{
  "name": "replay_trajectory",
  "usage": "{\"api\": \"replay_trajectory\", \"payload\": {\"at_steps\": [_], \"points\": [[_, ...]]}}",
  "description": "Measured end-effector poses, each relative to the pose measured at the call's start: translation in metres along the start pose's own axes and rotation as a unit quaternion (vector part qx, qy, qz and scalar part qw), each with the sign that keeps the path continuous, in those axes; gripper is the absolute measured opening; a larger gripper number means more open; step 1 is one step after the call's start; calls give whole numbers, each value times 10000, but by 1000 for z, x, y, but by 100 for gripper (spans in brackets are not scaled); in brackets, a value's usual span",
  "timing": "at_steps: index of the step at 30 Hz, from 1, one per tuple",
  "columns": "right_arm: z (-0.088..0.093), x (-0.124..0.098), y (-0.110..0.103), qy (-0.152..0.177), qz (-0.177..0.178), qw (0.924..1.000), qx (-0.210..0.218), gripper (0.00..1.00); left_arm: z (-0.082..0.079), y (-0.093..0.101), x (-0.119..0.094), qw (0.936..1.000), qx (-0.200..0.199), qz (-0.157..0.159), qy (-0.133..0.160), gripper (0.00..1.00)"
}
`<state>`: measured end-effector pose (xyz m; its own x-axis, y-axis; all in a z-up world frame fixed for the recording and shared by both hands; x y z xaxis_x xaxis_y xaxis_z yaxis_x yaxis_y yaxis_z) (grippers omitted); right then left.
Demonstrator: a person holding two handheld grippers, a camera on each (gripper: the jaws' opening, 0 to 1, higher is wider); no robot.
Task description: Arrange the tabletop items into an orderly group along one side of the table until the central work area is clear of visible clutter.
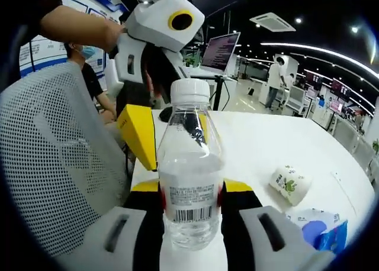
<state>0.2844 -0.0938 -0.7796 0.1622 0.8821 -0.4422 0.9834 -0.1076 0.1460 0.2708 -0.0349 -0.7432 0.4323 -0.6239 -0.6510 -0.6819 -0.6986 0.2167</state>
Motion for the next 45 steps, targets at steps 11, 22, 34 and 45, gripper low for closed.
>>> {"api": "replay_trajectory", "payload": {"at_steps": [11,22,34,45], "points": [[9,-15,6,164,288,9985,433,38,-5,12,15,9995,-195,-53,236,37],[25,-33,9,4,393,9978,540,38,-11,24,20,9994,-98,-98,313,39],[28,-40,10,-219,406,9980,432,50,-23,32,33,9961,-385,-619,495,45],[34,-68,10,-438,582,9952,654,69,-17,34,47,9935,-514,-953,344,50]]}}
Point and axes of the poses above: the point that each gripper's makers call its tool centre point, and the gripper's own axes: x roughly forward along the fingers, y roughly to its right, z roughly out of its underside, the point moved 4 cm from there along -x, roughly backward along the fingers, and after that the axes turned 1 degree about y, right-handed, at the moved point
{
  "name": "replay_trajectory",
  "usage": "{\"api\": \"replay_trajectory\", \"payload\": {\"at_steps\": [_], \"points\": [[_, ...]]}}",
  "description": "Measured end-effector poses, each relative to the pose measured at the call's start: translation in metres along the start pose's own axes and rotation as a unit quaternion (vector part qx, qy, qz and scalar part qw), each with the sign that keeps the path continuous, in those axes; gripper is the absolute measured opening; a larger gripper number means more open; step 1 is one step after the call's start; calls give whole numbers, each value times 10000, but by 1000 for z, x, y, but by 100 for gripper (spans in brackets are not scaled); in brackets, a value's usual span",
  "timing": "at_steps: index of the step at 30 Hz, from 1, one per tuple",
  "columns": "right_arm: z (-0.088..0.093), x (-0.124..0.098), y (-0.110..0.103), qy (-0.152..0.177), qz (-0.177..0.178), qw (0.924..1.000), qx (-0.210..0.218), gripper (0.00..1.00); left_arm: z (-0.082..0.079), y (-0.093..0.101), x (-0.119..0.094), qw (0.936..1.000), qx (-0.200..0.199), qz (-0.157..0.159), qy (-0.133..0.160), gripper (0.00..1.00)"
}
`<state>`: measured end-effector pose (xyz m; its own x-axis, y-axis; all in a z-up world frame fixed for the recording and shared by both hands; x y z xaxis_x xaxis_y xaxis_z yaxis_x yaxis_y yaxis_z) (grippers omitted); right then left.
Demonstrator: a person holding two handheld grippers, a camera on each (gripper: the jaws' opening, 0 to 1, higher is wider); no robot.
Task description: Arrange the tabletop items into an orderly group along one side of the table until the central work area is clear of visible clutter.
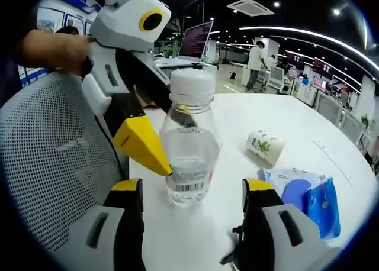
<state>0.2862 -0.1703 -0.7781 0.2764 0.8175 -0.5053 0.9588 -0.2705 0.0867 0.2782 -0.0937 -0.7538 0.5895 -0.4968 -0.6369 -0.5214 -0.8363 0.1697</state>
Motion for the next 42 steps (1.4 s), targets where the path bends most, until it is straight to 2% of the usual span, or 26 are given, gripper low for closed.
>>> {"api": "replay_trajectory", "payload": {"at_steps": [4,8,15,21,27,31,33,36,37,39,42], "points": [[3,-10,3,-82,110,9999,78,76,3,1,5,10000,-54,38,-39,51],[8,-26,7,-221,275,9991,248,84,3,-1,9,9999,-102,-64,-17,53],[8,-55,19,-230,765,9953,544,91,3,0,14,9993,-323,-183,-15,53],[12,-86,28,-267,1254,9894,683,91,6,4,16,9984,-373,-408,-137,50],[23,-118,31,-392,1737,9776,1118,93,7,5,18,9959,-606,-669,-73,43],[30,-135,31,-461,2018,9713,1171,95,7,6,19,9941,-664,-859,-9,42],[30,-140,32,-519,2084,9688,1238,95,6,5,18,9932,-691,-936,15,41],[24,-147,35,-419,2210,9666,1224,95,0,-1,15,9927,-394,-1138,47,36],[24,-148,34,-415,2208,9661,1270,95,2,1,16,9932,-505,-1052,14,36],[25,-150,32,-405,2195,9651,1369,96,2,-3,15,9924,-534,-1107,29,35],[27,-152,32,-482,2242,9652,1260,95,2,-3,15,9920,-520,-1148,64,35]]}}
Point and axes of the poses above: the point that each gripper's makers call its tool centre point, and the gripper's own axes: x roughly forward along the fingers, y roughly to its right, z roughly out of its underside, the point moved 4 cm from there along -x, roughly backward along the fingers, and after that the axes turned 1 degree about y, right-handed, at the moved point
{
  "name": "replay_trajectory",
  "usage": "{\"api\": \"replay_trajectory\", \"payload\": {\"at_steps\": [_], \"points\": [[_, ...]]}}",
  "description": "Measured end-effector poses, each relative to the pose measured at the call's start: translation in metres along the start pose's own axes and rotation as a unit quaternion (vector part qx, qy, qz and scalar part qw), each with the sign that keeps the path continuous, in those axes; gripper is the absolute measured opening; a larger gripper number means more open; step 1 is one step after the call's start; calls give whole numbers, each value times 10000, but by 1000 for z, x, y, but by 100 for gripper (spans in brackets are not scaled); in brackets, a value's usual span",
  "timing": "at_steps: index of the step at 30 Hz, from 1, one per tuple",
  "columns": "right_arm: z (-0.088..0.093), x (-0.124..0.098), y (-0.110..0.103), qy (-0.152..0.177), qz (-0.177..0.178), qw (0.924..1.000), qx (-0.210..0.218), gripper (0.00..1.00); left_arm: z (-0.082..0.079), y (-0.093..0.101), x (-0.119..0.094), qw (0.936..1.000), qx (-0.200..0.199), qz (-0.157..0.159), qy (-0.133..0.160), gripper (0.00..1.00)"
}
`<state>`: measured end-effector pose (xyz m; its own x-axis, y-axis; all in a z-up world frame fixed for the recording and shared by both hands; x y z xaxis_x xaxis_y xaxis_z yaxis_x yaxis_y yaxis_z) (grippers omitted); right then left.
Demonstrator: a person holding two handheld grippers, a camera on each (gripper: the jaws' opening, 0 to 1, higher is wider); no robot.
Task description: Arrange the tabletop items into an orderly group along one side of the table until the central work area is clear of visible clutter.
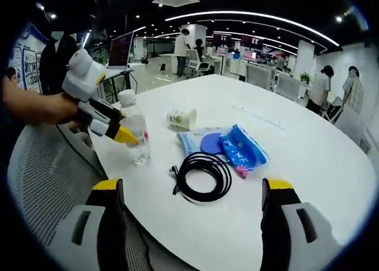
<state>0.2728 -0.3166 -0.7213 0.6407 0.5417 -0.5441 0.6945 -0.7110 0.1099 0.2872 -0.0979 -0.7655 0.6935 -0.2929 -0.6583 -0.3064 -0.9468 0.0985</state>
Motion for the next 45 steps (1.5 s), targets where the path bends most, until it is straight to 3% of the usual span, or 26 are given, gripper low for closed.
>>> {"api": "replay_trajectory", "payload": {"at_steps": [3,23,45], "points": [[0,-2,2,12,40,10000,-21,95,0,0,0,9998,207,-80,21,34],[1,-12,18,109,286,9989,362,97,-13,-31,7,9990,-132,-370,219,33],[8,-13,24,126,446,9978,468,97,-50,-98,20,9958,-192,-712,550,33]]}}
Point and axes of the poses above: the point that each gripper's makers call its tool centre point, and the gripper's own axes: x roughly forward along the fingers, y roughly to its right, z roughly out of its underside, the point moved 4 cm from there along -x, roughly backward along the fingers, and after that the axes turned 1 degree about y, right-handed, at the moved point
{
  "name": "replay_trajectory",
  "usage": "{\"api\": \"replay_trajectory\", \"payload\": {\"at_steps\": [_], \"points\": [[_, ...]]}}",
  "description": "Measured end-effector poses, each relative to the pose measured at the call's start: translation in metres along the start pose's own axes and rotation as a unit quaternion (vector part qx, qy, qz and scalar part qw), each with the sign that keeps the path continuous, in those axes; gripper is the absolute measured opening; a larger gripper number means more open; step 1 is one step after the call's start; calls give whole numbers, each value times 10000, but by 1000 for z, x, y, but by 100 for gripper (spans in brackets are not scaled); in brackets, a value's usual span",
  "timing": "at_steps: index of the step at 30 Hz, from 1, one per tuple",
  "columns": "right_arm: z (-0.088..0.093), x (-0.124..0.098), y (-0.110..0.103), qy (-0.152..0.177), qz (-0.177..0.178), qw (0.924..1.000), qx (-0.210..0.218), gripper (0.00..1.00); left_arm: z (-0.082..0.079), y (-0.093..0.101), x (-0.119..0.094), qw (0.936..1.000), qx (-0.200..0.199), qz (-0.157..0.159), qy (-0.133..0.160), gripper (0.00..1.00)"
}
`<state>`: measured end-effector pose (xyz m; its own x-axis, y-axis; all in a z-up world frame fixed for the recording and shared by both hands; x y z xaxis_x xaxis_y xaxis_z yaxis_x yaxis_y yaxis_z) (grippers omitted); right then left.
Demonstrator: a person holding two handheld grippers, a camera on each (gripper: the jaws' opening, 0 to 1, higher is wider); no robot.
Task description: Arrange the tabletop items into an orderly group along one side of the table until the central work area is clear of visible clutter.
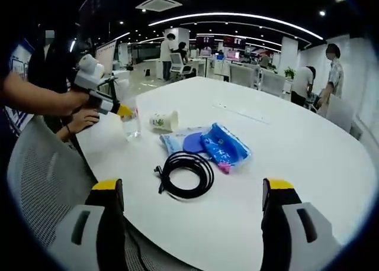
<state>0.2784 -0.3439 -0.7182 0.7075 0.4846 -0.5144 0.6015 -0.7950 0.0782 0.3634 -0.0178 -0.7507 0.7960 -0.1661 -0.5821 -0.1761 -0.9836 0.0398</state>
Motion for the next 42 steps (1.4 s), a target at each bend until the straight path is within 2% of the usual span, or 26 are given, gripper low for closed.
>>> {"api": "replay_trajectory", "payload": {"at_steps": [7,21,29,36,42], "points": [[1,0,1,25,48,10000,14,96,-5,-15,13,10000,-51,-86,0,33],[2,0,2,35,89,10000,4,96,-22,-37,36,9994,-134,-248,186,33],[2,0,2,26,103,9999,-2,96,-26,-49,49,9991,-124,-358,178,33],[2,1,3,21,111,9999,2,95,-24,-48,52,9992,-105,-363,137,33],[3,2,4,14,120,9999,18,95,-24,-49,55,9984,-78,-486,266,34]]}}
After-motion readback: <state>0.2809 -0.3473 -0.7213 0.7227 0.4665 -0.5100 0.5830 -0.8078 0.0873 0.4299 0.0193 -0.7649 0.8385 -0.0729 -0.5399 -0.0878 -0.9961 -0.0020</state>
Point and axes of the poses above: the point that each gripper's makers call its tool centre point, and the gripper's own axes: x roughly forward along the fingers, y roughly to its right, z roughly out of its underside, the point moved 4 cm from there along -x, roughly backward along the fingers, and after that the axes turned 1 degree about y, right-handed, at the moved point
